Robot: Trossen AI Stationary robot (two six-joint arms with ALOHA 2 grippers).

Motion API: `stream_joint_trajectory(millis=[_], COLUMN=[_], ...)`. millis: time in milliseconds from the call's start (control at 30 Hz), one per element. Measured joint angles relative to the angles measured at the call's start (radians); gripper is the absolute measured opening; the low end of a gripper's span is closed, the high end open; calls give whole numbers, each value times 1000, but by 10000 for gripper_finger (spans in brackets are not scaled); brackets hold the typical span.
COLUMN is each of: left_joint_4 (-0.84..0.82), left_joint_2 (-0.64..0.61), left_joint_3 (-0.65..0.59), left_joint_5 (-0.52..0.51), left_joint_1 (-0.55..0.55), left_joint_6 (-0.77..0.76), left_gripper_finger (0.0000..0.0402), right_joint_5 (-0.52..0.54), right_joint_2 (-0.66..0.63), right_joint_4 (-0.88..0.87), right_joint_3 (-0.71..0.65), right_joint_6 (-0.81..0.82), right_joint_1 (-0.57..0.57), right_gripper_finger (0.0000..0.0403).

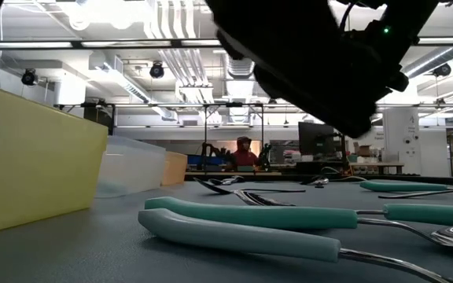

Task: Sort silverware by color (type)
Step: Put the light green spoon into the transparent bin

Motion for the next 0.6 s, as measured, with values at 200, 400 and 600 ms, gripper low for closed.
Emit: stream_joint_trajectory(millis=[200,400,600], left_joint_4=[0,-4,1], left_joint_2=[90,162,182], left_joint_3=[100,166,175], left_joint_5=[3,-1,-4], left_joint_1=[8,25,54], left_joint_6=[20,50,48], left_gripper_finger=[104,104,103], right_joint_5=[0,0,0], right_joint_2=[0,0,0], right_joint_4=[0,2,11], right_joint_3=[0,0,0], right_joint_6=[0,0,0], right_joint_1=[0,0,0], right_gripper_finger=[146,146,146])
